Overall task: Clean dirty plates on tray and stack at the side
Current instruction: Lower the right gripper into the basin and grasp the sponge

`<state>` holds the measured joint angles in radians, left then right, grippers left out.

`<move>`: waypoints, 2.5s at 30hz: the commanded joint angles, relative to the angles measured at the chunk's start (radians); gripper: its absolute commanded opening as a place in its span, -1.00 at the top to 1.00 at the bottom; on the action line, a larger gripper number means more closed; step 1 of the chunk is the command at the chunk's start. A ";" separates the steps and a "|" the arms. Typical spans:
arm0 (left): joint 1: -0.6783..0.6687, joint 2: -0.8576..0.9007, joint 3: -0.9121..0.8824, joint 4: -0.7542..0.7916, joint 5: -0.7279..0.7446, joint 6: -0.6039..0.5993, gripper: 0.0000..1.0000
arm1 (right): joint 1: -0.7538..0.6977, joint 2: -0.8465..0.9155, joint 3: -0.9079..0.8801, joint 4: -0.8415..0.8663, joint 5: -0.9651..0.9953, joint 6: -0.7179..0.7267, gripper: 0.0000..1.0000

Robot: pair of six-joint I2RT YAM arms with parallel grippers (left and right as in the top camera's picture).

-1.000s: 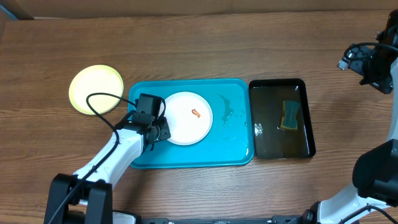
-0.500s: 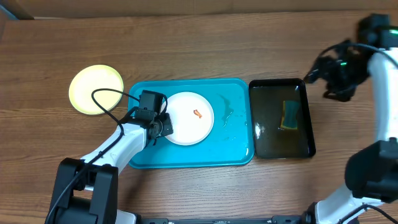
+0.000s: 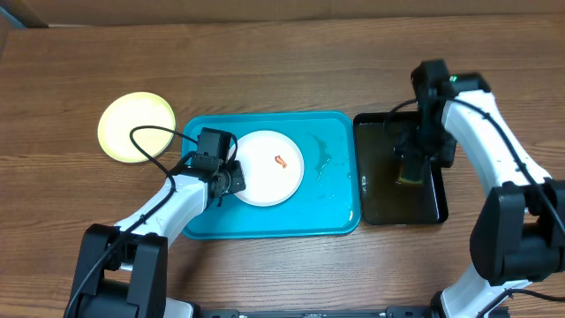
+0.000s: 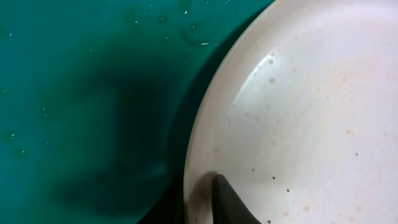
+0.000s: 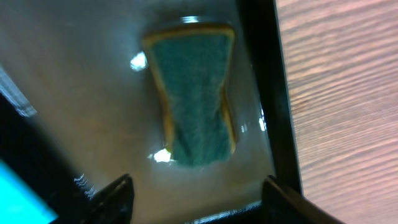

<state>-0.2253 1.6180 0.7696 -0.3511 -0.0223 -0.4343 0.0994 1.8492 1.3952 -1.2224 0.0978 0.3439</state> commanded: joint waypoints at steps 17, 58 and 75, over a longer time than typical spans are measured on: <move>-0.003 0.038 -0.013 -0.018 0.015 0.016 0.59 | -0.004 -0.009 -0.293 0.335 -0.155 -0.090 0.49; -0.003 0.038 -0.013 -0.017 0.015 0.016 0.53 | -0.003 -0.008 -0.183 0.380 -0.148 -0.086 -0.93; -0.003 0.038 -0.013 -0.017 0.015 0.016 0.48 | -0.005 -0.009 -0.296 0.537 -0.200 -0.087 0.66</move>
<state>-0.2253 1.6192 0.7715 -0.3519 -0.0116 -0.4339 0.0933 1.8339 1.0832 -0.6788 -0.0387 0.2623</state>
